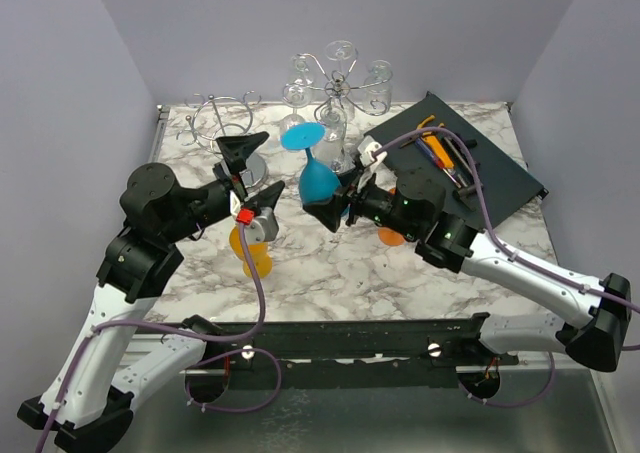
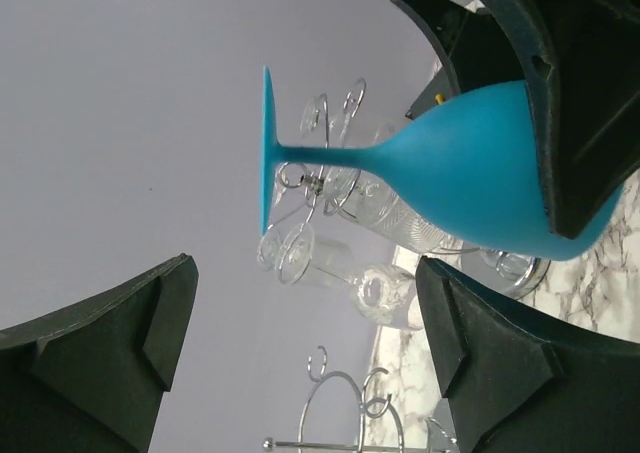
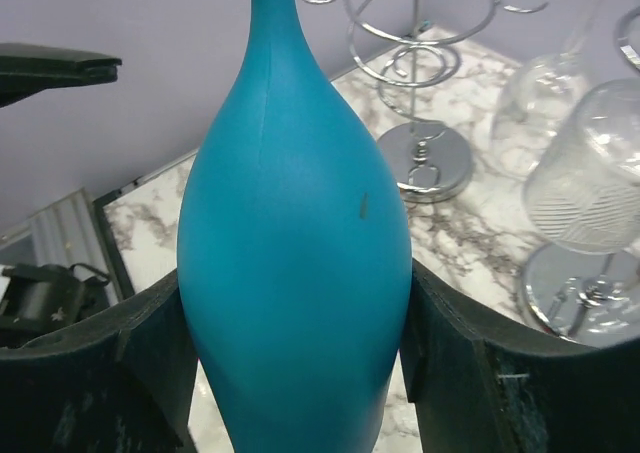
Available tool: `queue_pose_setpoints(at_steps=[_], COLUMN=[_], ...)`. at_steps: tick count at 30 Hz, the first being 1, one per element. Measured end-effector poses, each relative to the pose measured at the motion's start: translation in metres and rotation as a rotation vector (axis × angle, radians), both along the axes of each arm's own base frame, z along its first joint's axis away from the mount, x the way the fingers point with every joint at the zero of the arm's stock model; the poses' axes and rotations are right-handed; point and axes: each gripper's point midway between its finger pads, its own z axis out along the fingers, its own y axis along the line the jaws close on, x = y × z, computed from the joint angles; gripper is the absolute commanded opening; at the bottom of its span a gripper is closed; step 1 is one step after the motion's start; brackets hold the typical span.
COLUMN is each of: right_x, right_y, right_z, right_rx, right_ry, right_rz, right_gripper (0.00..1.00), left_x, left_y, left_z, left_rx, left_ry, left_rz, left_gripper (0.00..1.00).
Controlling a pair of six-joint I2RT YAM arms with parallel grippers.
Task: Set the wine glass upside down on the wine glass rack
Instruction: Turn the wine glass upside down at the wine rack.
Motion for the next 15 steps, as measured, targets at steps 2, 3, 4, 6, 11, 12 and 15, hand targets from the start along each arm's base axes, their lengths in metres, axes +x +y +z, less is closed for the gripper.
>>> queue_pose_setpoints(at_steps=[2,3,4,6,11,12,15], right_x=[0.011,0.017,0.024,0.046,0.101,0.106,0.109], right_y=[-0.010,-0.015,-0.021,-0.040,-0.103,-0.114,-0.134], right_z=[0.005,0.007,0.008,0.012,0.044,0.049,0.056], right_rx=[-0.010,-0.017,-0.025,-0.042,-0.026,-0.023,-0.024], right_ry=[-0.031,-0.044,-0.051,-0.059,-0.097,-0.105,-0.117], right_rz=[-0.058,-0.085,-0.114,-0.186,-0.385,-0.412,-0.454], right_gripper=[0.54,0.54,0.54,0.55,0.55,0.55,0.55], left_x=[0.003,0.005,0.007,0.012,0.024,0.025,0.026], left_y=[0.001,0.003,0.004,0.007,0.016,0.018,0.024], left_z=[0.000,0.001,0.004,0.011,0.037,0.042,0.055], left_rx=[-0.020,-0.033,-0.051,-0.081,-0.193,-0.214,-0.273], left_ry=[0.032,0.049,0.070,0.098,0.162,0.168,0.187], left_rz=[0.017,0.033,0.052,0.084,0.174,0.187,0.224], left_gripper=[0.99,0.99,0.99,0.99,0.99,0.99,0.99])
